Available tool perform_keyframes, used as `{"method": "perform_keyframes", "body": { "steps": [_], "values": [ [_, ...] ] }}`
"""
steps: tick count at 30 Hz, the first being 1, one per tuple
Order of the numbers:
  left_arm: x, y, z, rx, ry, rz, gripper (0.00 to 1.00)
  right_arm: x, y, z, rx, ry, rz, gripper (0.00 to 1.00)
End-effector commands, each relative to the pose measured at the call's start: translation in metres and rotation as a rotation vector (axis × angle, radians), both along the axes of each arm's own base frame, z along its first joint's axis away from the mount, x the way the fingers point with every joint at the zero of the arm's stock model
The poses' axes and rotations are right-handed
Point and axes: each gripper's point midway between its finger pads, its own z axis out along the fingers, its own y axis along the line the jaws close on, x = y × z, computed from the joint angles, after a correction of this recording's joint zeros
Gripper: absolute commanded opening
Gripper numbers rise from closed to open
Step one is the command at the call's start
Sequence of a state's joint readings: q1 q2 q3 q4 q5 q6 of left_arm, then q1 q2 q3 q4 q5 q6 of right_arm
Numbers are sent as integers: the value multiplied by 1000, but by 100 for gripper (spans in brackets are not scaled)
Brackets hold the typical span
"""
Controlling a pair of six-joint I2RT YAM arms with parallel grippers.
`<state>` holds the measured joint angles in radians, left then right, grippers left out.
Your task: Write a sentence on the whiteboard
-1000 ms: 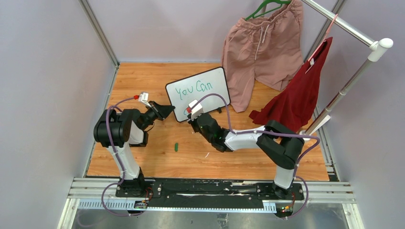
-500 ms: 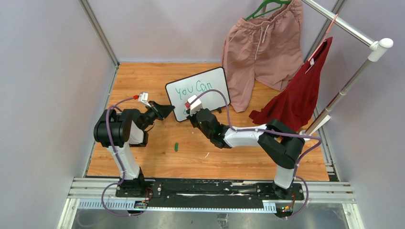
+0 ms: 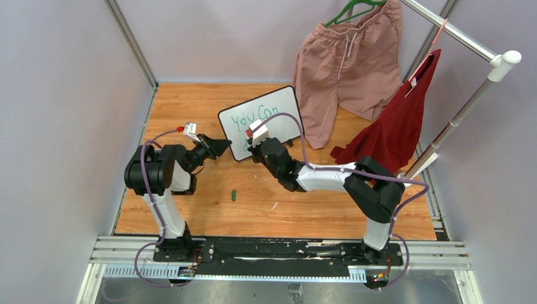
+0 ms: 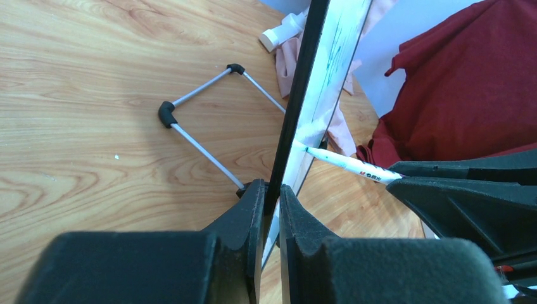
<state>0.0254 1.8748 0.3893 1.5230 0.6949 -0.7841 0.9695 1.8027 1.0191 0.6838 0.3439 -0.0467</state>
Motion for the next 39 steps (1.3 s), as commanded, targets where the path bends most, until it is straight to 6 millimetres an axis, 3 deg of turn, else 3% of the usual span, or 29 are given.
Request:
{"method": "perform_keyframes", "body": {
  "steps": [1, 11, 21, 28, 35, 39],
  "values": [
    [0, 0, -1, 13, -22, 2, 0, 12, -3, 10, 10, -24, -29, 0],
    [0, 0, -1, 13, -22, 1, 0, 12, -1, 21, 28, -35, -21, 0],
    [0, 0, -1, 12, -22, 3, 0, -1, -23, 42, 76, -49, -42, 0],
    [0, 0, -2, 12, -21, 3, 0, -7, -29, 26, 54, -20, -38, 0],
    [0, 0, -1, 10, -19, 1, 0, -13, -25, 4, 56, 45, -19, 0],
    [0, 0, -1, 9, -20, 1, 0, -14, -20, 1, 59, 55, -1, 0]
  ]
}}
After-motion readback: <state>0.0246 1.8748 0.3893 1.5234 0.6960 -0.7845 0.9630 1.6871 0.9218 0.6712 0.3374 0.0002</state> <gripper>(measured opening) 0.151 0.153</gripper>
